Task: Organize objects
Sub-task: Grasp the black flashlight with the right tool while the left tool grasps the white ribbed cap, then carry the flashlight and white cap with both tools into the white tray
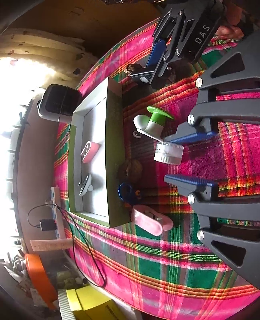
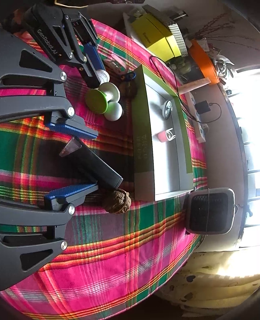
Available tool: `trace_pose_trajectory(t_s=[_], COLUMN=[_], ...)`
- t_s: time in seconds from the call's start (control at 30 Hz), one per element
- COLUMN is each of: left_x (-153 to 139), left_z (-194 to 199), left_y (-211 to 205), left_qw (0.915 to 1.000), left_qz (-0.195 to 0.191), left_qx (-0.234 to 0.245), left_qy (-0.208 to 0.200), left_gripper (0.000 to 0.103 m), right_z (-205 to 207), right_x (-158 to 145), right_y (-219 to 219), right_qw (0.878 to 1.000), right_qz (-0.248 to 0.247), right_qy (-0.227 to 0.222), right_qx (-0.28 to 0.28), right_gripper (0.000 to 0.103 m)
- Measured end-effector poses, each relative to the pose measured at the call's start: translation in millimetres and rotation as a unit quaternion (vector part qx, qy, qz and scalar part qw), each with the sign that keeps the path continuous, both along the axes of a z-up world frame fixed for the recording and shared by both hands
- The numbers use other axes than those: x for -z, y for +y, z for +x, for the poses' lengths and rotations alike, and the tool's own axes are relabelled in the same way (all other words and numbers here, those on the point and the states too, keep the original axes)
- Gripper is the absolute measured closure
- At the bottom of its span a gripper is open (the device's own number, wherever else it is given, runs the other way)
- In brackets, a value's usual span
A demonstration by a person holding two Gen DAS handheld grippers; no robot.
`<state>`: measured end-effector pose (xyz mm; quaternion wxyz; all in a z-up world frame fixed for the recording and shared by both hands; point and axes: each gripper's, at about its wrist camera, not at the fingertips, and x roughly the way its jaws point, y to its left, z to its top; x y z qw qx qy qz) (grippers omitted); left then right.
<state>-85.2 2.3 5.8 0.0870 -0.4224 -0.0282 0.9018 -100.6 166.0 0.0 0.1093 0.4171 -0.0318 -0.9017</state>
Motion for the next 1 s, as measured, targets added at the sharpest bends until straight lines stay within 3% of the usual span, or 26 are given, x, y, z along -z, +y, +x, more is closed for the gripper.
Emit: trace_pose_trajectory(t_s=[0.2, 1.0], left_x=[-0.2, -3.4], left_z=[-2.3, 9.0], left_y=[-0.5, -2.0], left_qw=[1.0000, 0.9998], left_qz=[0.005, 0.015], left_qx=[0.001, 0.007], left_qy=[0.000, 0.011], left_gripper=[0.085, 0.085], right_z=[2.5, 14.0], right_x=[-1.6, -5.2], right_y=[0.4, -0.4], right_qw=[1.000, 0.999], right_qz=[-0.003, -0.011], right_qy=[0.006, 0.020], right_qx=[-0.003, -0.040], right_gripper=[0.058, 0.058])
